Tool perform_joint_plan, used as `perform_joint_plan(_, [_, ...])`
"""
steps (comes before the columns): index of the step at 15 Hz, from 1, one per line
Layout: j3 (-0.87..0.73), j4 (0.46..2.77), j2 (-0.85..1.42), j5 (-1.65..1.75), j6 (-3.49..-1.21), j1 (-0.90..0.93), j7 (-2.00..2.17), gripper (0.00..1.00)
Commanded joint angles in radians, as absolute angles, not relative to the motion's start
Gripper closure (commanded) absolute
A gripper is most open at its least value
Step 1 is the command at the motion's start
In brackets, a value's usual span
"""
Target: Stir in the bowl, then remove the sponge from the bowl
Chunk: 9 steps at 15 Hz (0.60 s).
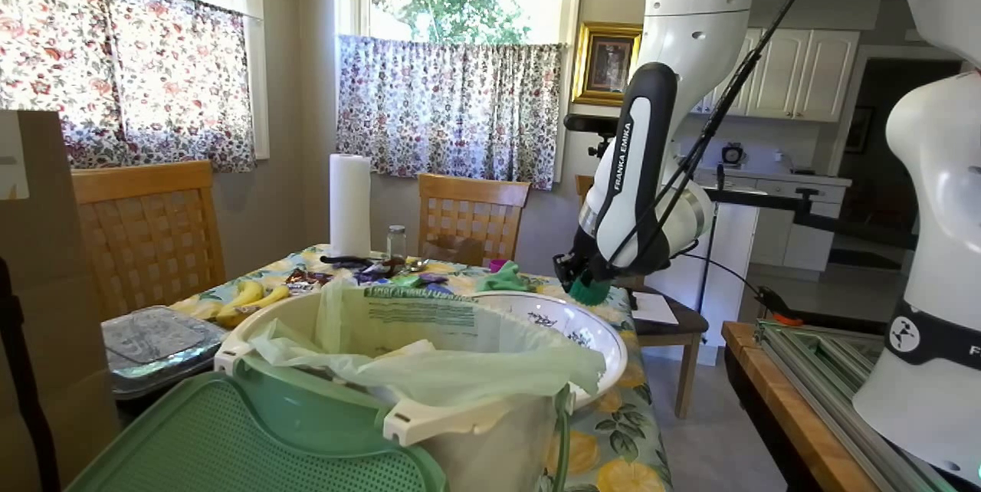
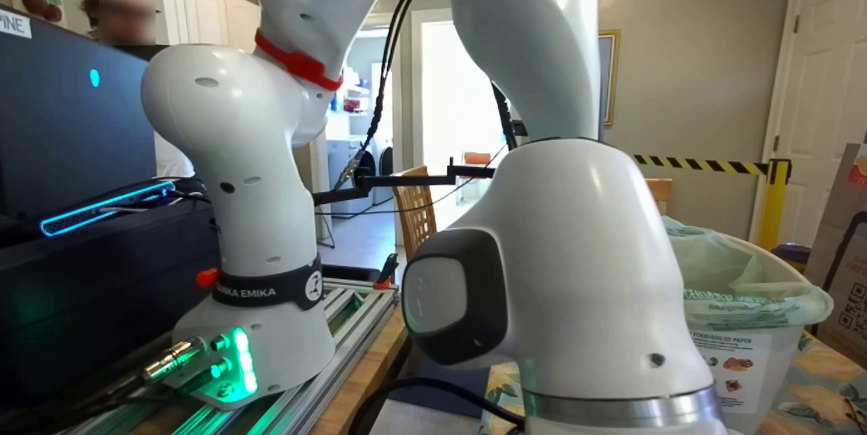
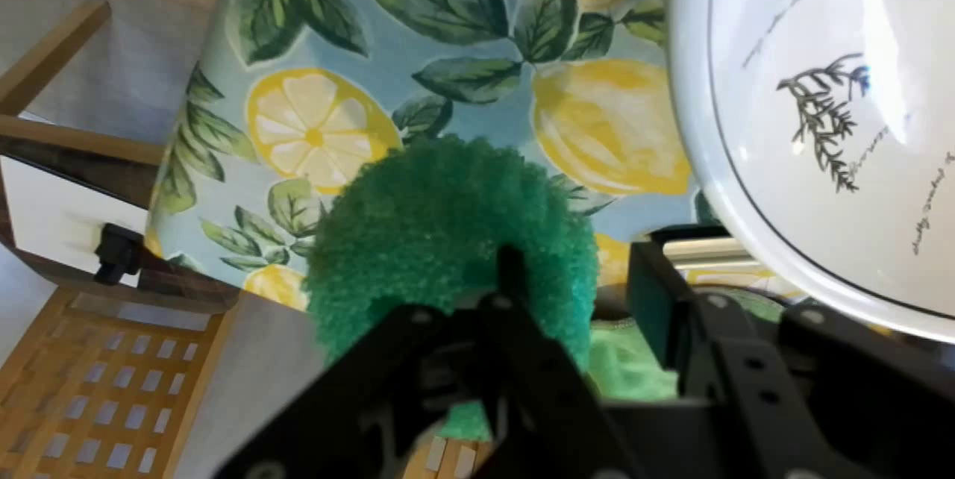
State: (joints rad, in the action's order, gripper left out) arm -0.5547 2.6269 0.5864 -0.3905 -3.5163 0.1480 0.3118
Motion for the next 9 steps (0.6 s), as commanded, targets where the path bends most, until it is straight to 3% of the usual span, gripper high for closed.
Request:
perform_joint_plan(1, [-0.494,2.605,0.575,-0.403,-3.536,0.063,0.241,0.89])
perform_joint_plan(3, [-0.468,2.599,0.57,-0.395,-3.539,0.027,0.239,1.0])
perform_joint_plan(7, [-0.419,2.591,0.557,-0.379,-3.538,-0.038,0.246,0.98])
perform_joint_plan(8, [-0.408,2.589,0.555,-0.376,-3.538,-0.051,0.247,0.64])
perform_joint_plan(9, [-0.393,2.587,0.552,-0.368,-3.54,-0.069,0.25,0.64])
